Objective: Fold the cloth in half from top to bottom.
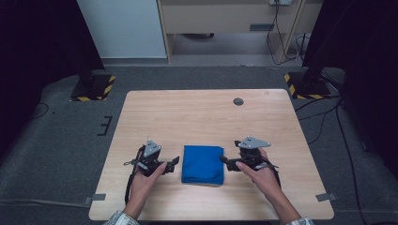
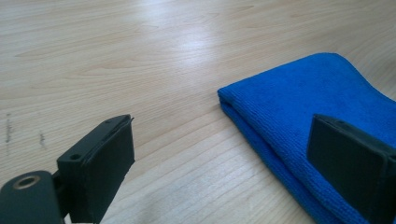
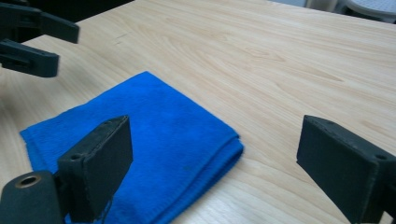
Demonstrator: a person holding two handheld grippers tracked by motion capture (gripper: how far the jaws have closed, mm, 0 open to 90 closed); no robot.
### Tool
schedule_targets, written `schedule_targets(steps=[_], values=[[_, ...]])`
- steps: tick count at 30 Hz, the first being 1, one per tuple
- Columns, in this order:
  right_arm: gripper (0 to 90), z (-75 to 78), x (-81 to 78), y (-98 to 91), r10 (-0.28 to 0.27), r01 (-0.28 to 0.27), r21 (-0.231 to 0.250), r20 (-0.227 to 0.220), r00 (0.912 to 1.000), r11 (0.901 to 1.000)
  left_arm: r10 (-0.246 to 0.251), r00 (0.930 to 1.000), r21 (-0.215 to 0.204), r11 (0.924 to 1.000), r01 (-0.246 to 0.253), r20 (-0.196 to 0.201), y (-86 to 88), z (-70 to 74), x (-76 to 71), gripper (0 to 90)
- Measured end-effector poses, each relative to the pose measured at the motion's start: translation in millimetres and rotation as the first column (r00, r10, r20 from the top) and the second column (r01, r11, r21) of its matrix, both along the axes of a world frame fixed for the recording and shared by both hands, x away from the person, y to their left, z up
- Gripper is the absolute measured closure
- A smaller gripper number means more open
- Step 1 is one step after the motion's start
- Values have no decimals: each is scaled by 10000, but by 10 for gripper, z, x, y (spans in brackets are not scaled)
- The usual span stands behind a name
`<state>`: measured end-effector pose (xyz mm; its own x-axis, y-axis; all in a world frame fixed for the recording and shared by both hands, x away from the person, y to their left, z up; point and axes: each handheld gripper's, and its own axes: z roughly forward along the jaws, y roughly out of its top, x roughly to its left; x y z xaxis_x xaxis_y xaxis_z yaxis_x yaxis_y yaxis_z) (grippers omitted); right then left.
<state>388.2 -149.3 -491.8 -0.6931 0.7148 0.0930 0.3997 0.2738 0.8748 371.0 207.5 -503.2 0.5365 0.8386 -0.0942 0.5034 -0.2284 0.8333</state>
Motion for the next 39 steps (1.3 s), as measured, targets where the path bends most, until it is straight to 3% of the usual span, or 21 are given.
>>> schedule_targets(steps=[13,17,22,29,33,39], values=[[100,-52,97,-272,-751,747,-127,-339,9966,9971,256,9994,257,9994,-249,-242,117,-45,49,67],[105,-73,122,-366,-990,980,-268,-374,9944,9948,290,9991,771,9967,-265,-313,103,-52,46,67],[113,-126,178,-539,-1517,1487,-749,-359,9878,9860,219,9990,1022,9946,-179,-390,98,-75,53,67],[125,-207,213,-686,-1824,1742,-887,-942,9787,9807,242,9987,1305,9913,-183,-440,124,-110,73,67],[116,-254,235,-719,-1783,1631,-1336,-1115,9776,9775,309,9985,1319,9910,-246,-460,159,-127,88,67],[116,-278,291,-833,-2313,2153,-1360,-1155,9660,9670,571,9971,1147,9921,-510,-503,261,-137,127,67]])
